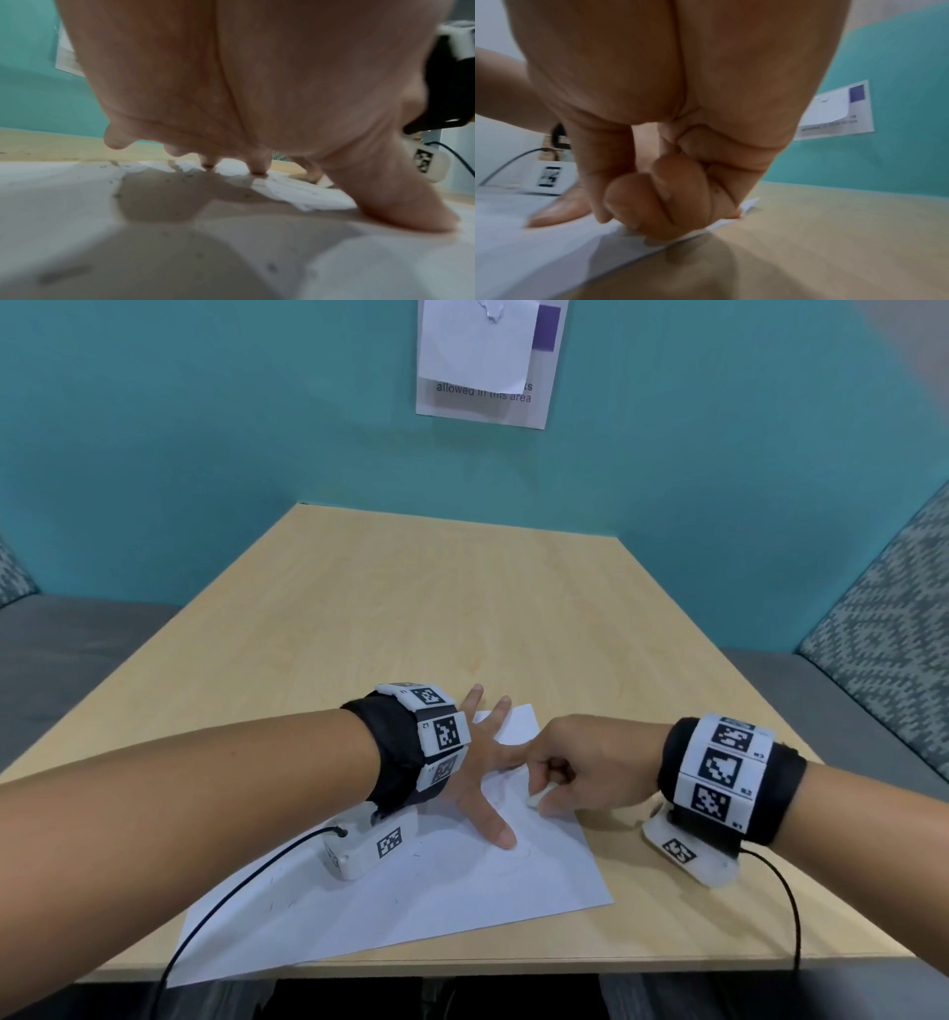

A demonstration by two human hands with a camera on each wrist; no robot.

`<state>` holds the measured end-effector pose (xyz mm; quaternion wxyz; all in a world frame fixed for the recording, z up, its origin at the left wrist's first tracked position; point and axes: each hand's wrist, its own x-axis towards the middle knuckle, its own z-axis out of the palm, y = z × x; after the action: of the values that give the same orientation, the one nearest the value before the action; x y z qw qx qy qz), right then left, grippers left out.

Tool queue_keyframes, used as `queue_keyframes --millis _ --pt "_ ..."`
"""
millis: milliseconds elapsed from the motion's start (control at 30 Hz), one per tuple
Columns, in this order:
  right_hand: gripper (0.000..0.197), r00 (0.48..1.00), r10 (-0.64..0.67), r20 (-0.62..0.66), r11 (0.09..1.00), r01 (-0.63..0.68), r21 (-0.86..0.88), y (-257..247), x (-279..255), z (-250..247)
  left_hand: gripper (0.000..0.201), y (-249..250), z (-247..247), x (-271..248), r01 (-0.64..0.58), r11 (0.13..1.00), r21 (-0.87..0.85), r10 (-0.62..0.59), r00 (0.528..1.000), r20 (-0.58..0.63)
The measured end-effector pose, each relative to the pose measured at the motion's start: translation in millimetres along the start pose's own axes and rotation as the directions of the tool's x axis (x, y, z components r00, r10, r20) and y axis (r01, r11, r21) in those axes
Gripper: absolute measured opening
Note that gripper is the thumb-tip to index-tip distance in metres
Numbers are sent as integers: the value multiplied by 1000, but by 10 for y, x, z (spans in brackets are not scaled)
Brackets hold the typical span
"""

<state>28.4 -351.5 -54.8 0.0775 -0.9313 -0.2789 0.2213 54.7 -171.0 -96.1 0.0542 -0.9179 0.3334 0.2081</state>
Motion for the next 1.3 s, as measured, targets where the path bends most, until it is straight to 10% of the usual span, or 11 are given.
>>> queue_keyframes --millis 833,1300 --pt "10 999 -29 19 1000 29 -3 -109 36 85 90 4 -27 -22 -11 1000 4 11 1000 13" --pt "11 992 73 -106 996 -78 -43 18 32 19 125 57 -83 -255 -26 995 101 19 997 73"
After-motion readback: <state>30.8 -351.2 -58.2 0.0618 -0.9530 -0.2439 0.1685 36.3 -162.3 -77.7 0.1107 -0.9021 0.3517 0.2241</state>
